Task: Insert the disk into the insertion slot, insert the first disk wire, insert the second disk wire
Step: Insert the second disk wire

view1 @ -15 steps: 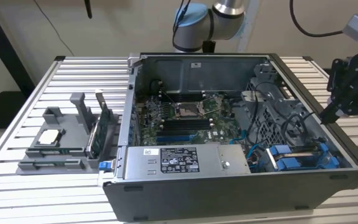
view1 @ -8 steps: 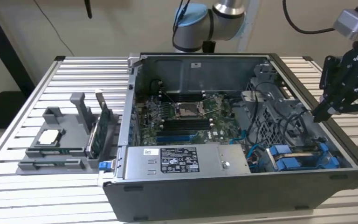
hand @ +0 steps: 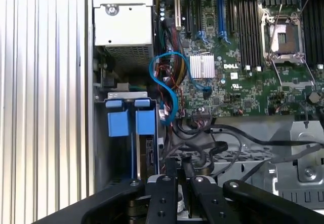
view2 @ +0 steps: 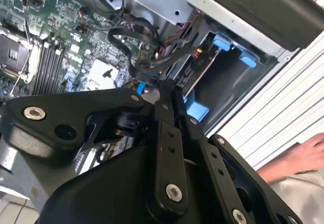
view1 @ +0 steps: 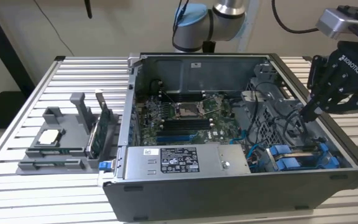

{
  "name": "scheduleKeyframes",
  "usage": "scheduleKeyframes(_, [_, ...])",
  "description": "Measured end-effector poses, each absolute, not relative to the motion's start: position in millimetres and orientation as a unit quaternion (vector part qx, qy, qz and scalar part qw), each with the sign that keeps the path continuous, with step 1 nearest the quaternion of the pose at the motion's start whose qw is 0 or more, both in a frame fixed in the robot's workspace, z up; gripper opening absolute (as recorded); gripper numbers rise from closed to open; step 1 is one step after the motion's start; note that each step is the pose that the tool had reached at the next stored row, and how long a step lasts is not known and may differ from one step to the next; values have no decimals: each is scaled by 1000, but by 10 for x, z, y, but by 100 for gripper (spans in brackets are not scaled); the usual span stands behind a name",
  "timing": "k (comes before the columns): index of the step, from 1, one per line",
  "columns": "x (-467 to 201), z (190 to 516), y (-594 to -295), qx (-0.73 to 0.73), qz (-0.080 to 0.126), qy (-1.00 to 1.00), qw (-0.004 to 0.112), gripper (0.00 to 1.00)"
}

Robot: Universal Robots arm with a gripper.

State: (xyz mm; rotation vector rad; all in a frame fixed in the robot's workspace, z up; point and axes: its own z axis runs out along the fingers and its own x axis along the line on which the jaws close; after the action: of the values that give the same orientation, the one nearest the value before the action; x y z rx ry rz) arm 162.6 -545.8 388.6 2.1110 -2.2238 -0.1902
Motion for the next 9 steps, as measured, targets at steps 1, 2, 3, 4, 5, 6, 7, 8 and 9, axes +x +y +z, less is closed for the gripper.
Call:
scheduleKeyframes(1, [1591, 3886, -5457, 686, -62, -724, 35, 16])
scheduleKeyframes(2, [1555, 3886, -5457, 686, -62, -724, 35, 16])
scheduleKeyframes(3, [1517, 3886, -5457, 686, -62, -724, 35, 16])
scheduleKeyframes(4, [1484, 3886, -5459, 686, -62, -724, 35, 16])
scheduleKeyframes(5, [1455, 3884, -5466, 686, -62, -724, 34, 16])
scheduleKeyframes(6, [1430, 3883, -5476, 686, -61, -724, 34, 16])
scheduleKeyframes(7, [1407, 3882, -5490, 686, -60, -724, 32, 16])
scheduleKeyframes(8, [1386, 3879, -5506, 686, -59, -724, 31, 16])
scheduleKeyframes(9, [1367, 3875, -5524, 686, -57, -724, 29, 16])
